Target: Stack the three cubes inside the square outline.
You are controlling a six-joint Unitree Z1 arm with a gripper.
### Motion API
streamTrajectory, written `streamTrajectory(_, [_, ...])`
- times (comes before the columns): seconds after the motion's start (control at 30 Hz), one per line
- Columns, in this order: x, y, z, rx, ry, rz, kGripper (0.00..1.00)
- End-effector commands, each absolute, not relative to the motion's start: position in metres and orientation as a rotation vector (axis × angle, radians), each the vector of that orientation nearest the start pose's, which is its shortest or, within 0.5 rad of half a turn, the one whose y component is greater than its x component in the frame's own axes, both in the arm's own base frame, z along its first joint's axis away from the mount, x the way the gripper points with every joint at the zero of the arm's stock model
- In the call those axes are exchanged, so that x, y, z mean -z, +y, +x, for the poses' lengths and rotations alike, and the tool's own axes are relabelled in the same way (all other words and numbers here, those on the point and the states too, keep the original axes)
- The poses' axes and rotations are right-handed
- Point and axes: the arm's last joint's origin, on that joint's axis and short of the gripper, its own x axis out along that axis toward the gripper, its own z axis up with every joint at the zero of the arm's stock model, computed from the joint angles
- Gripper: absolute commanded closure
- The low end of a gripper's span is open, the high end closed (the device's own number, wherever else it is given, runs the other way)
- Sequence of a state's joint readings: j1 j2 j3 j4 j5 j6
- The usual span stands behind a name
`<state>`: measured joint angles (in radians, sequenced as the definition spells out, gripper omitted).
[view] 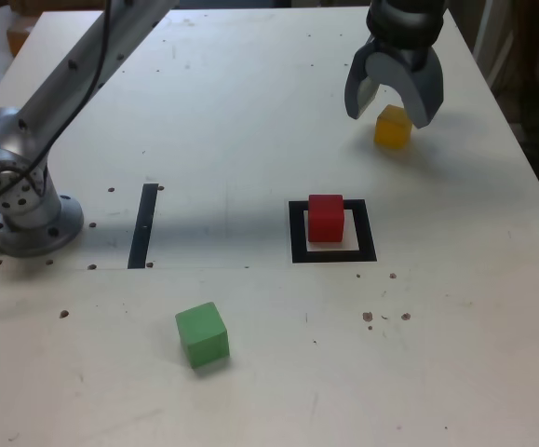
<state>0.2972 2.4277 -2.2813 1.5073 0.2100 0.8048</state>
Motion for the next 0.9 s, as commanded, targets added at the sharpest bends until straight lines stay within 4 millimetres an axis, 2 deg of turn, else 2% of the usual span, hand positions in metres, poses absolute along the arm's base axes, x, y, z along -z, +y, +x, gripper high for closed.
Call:
streamTrajectory(0.0, [-0.2374, 0.1510, 0.4549, 0.306, 1.715, 0.521, 0.28])
streamTrajectory(0.53, [-0.2341, 0.1538, 0.4569, 0.301, 1.698, 0.501, 0.44])
streamTrajectory(0.87, [-0.2331, 0.1530, 0.4565, 0.316, 1.688, 0.483, 0.45])
